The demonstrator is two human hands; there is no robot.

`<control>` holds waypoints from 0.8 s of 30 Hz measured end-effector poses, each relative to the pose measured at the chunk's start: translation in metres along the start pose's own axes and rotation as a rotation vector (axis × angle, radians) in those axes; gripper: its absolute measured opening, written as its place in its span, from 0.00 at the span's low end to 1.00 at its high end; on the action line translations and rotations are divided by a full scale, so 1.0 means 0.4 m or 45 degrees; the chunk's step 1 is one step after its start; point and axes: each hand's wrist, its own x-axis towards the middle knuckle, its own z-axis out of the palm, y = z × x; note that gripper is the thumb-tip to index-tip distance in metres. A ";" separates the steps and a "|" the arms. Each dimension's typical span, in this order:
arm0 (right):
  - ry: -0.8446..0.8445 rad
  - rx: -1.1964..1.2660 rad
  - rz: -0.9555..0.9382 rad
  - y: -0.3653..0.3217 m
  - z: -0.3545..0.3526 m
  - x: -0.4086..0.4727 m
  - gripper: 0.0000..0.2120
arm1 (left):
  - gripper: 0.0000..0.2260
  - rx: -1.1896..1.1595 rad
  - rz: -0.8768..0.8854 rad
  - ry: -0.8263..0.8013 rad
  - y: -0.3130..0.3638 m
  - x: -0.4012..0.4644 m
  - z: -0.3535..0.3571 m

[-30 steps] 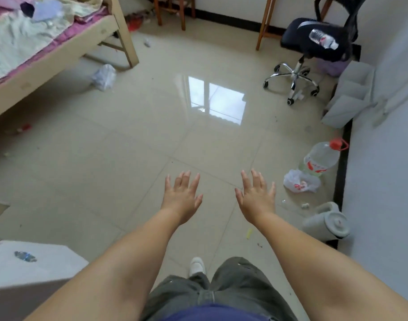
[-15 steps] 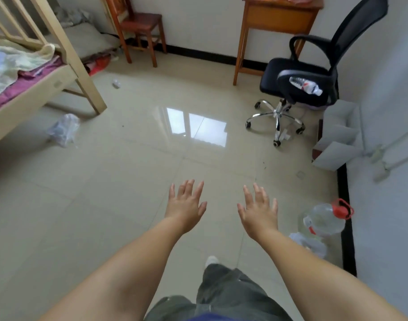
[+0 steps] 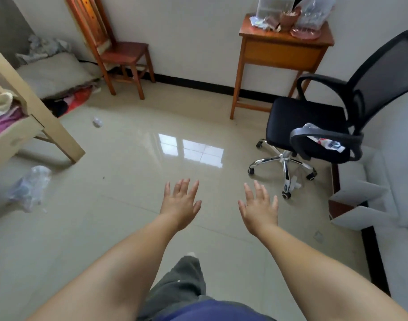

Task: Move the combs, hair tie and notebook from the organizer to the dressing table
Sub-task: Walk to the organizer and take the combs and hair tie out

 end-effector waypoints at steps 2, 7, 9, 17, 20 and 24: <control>0.034 0.036 0.055 -0.024 -0.056 0.132 0.27 | 0.27 0.038 0.024 0.012 -0.030 0.163 -0.070; 0.071 0.088 0.200 0.004 -0.159 0.427 0.27 | 0.27 0.052 0.185 0.013 -0.019 0.538 -0.180; 0.081 0.071 0.258 0.038 -0.188 0.553 0.27 | 0.27 0.066 0.268 -0.001 0.012 0.687 -0.207; 0.135 0.023 0.219 0.172 -0.391 1.169 0.27 | 0.26 0.010 0.231 0.084 0.113 1.307 -0.350; 0.156 -0.005 0.219 0.210 -0.494 1.389 0.27 | 0.27 -0.034 0.177 0.101 0.124 1.514 -0.425; 0.136 -0.041 0.169 0.207 -0.556 1.644 0.27 | 0.27 -0.058 0.130 0.114 0.098 1.751 -0.470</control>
